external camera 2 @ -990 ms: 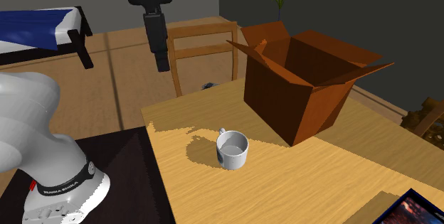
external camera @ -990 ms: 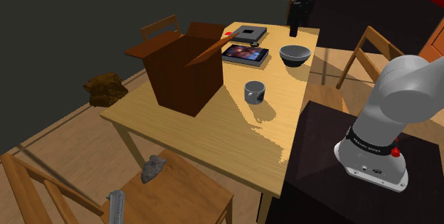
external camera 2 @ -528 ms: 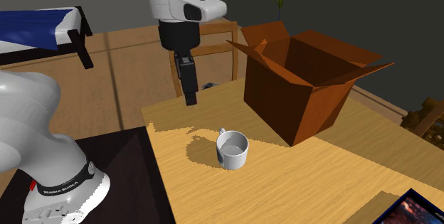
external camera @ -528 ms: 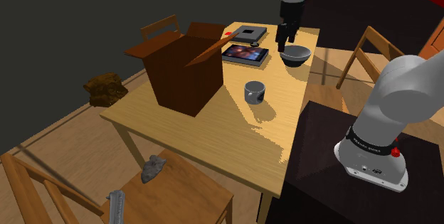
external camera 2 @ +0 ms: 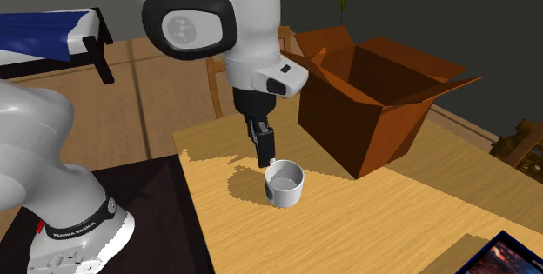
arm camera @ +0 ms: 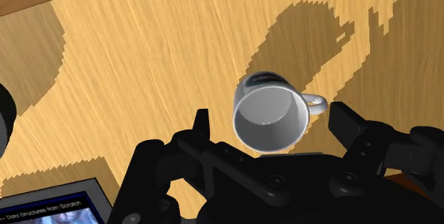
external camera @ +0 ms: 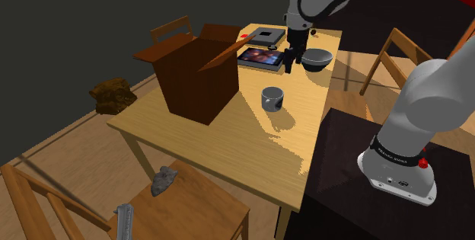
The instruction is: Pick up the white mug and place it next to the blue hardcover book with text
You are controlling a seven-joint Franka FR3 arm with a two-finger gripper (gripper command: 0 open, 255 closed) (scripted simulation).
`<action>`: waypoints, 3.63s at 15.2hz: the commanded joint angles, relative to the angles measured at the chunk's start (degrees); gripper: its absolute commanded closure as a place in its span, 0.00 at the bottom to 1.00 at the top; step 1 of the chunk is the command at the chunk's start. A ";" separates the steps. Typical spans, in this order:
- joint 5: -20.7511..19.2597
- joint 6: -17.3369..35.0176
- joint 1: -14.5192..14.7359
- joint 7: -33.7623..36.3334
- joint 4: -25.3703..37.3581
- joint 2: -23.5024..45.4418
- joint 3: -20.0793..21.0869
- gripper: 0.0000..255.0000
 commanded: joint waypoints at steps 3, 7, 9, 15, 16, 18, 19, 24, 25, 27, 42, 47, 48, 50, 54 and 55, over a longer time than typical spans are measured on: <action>2.04 7.91 0.44 -3.09 0.75 8.45 -2.22 0.00; 5.93 15.00 1.08 -7.17 2.70 17.66 -3.86 0.00; 8.65 18.07 1.28 -9.71 4.21 22.47 -4.34 0.00; 11.89 22.78 1.23 -12.34 4.77 28.02 -4.06 0.00; 12.29 23.55 1.22 -12.63 4.68 28.74 -3.97 0.00; 13.39 25.50 1.19 -13.41 4.53 30.63 -3.69 0.00; 13.39 25.50 1.18 -13.40 4.53 30.62 -3.68 0.00; 13.39 25.50 1.17 -13.40 4.53 30.62 -3.67 0.00; 13.39 25.50 1.17 -13.40 4.53 30.62 -3.67 0.00; 13.38 25.49 1.17 -13.40 4.54 30.62 -3.67 1.00; 10.98 20.89 1.35 -11.51 5.09 26.37 -4.19 1.00; 9.38 16.95 1.33 -10.23 5.94 23.14 -4.33 1.00; 9.10 16.16 1.32 -10.00 6.15 22.54 -4.34 1.00; 8.59 14.56 1.29 -9.58 6.61 21.36 -4.34 1.00; 7.71 11.35 1.22 -8.83 7.70 19.15 -4.29 1.00; 7.52 10.55 1.20 -8.66 8.00 18.64 -4.27 1.00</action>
